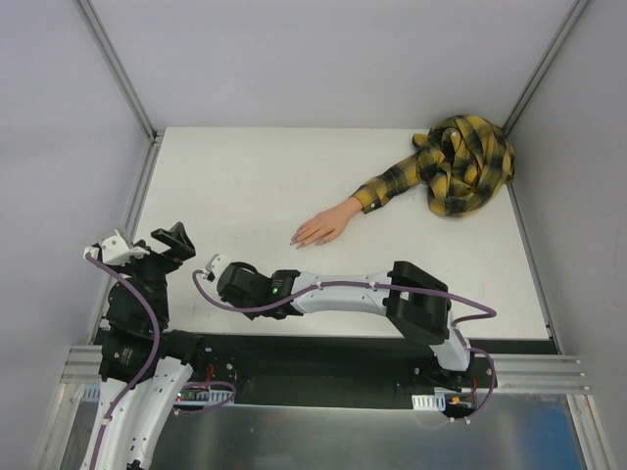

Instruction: Paint the nails

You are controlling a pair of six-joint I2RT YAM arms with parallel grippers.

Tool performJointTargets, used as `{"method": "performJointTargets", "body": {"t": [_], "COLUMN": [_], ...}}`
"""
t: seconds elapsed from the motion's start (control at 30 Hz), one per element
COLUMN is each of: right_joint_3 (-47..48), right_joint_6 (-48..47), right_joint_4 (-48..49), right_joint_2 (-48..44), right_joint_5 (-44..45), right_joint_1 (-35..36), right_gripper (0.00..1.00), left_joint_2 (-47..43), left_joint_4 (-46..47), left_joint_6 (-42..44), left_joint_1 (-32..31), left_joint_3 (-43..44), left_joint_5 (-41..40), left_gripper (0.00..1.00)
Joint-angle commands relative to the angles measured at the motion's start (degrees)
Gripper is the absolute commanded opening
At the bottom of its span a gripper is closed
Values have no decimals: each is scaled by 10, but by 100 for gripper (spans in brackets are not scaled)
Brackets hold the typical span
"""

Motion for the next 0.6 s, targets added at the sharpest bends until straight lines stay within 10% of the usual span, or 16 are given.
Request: {"method": "performJointTargets", "body": {"t": [0.0, 0.57], "right_joint_3": [18, 6], "right_joint_6": [-4, -5], "right_joint_4": [-2, -2], "right_joint_2": [4, 4], "right_joint_5": [9, 13], "right_joint_1": [3, 3], "right_gripper": [24, 29], "left_joint_2": [8, 31], "left_joint_4": [8, 7], "left_joint_6": [-1, 2], "left_joint_1": [7, 8], "left_joint_3": [3, 9], "left_joint_5": [16, 40], "left_gripper": [99, 99]}}
